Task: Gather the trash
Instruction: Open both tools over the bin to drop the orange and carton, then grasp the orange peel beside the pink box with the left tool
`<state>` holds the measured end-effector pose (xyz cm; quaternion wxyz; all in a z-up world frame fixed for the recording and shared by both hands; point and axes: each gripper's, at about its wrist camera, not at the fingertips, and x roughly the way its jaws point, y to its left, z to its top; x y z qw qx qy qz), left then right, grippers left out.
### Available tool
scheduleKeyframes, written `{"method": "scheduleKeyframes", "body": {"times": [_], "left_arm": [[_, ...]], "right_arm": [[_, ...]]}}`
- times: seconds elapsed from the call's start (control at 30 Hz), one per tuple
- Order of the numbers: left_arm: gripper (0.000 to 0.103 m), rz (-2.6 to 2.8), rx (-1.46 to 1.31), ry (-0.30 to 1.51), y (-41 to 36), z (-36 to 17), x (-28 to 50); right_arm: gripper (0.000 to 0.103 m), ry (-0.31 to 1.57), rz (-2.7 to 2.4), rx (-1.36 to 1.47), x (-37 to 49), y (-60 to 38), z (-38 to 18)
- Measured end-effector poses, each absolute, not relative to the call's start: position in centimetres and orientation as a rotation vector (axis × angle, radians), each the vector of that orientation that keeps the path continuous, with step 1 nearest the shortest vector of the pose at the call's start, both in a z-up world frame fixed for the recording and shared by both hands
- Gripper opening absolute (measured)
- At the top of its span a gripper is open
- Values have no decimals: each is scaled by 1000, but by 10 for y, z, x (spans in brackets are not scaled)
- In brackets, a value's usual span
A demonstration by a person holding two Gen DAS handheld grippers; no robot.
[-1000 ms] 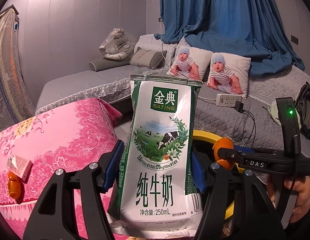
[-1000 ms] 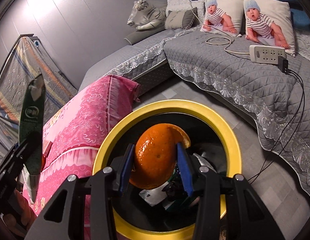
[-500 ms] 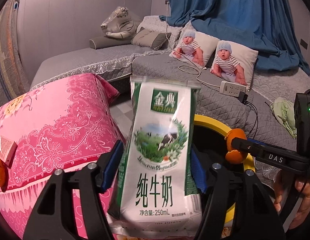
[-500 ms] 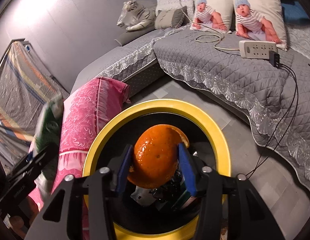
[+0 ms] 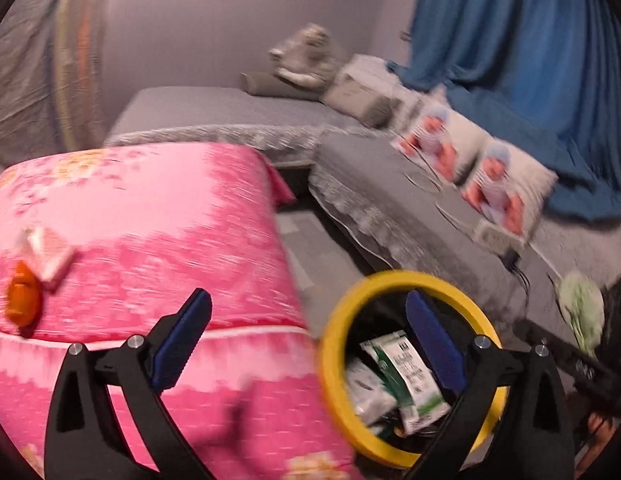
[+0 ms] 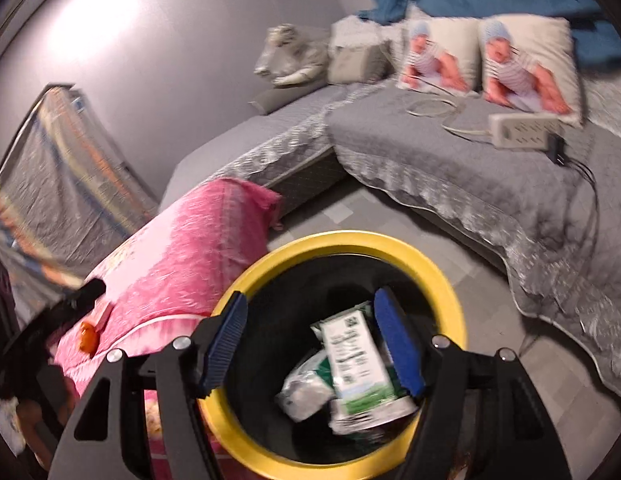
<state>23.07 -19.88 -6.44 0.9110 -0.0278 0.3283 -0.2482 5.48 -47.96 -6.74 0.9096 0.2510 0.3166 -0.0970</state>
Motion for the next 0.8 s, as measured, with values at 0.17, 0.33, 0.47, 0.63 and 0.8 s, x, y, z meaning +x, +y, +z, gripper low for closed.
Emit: {"method": "scheduleKeyframes", "body": {"times": [0.17, 0.33, 0.47, 0.63, 0.8], "left_arm": [[94, -369, -71, 627, -127, -49, 239], [94, -187, -40, 674, -36, -64, 255], [94, -78, -10, 739, 25, -91, 272], [94, -81, -11, 809, 48, -114, 298], [94, -109, -15, 871, 52, -128, 330]], "right_arm": [[63, 653, -49, 443, 78, -438, -49], [63, 667, 50, 406, 103, -398, -37], [63, 683, 102, 392, 121, -369, -33], [63, 704, 140, 369, 139, -339, -31], [63, 711, 167, 327, 148, -321, -25]]}}
